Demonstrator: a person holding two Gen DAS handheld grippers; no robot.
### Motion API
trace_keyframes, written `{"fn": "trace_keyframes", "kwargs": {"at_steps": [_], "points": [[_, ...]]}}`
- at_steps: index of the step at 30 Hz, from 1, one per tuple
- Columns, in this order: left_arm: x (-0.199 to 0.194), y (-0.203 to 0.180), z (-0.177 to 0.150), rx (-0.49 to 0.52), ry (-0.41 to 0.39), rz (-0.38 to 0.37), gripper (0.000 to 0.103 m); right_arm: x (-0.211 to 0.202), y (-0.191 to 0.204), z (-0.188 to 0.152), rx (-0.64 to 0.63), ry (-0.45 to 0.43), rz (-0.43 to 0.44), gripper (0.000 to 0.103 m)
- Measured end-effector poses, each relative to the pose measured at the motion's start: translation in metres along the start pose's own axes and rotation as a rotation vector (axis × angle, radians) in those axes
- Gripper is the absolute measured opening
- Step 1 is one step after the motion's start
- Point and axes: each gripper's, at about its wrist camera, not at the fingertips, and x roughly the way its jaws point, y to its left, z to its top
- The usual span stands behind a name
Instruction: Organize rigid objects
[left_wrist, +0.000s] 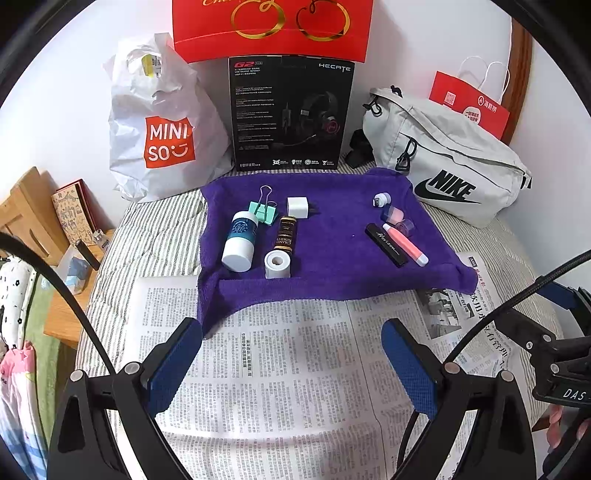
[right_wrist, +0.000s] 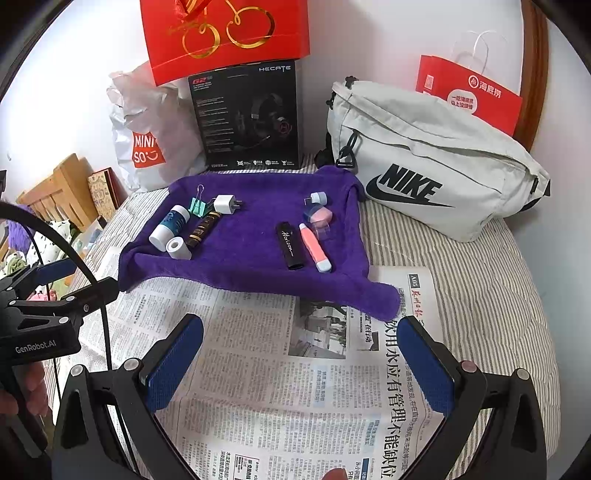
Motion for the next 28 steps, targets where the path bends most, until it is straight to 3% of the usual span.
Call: {"fn": "trace_keyframes", "kwargs": {"at_steps": [28], "points": [[-0.0011,-0.0001,-0.0001,-0.002,-0.005,-0.004,0.100,-0.0018,-0.0013,0.0000,-0.001,-0.006,-0.001,0.103]]}}
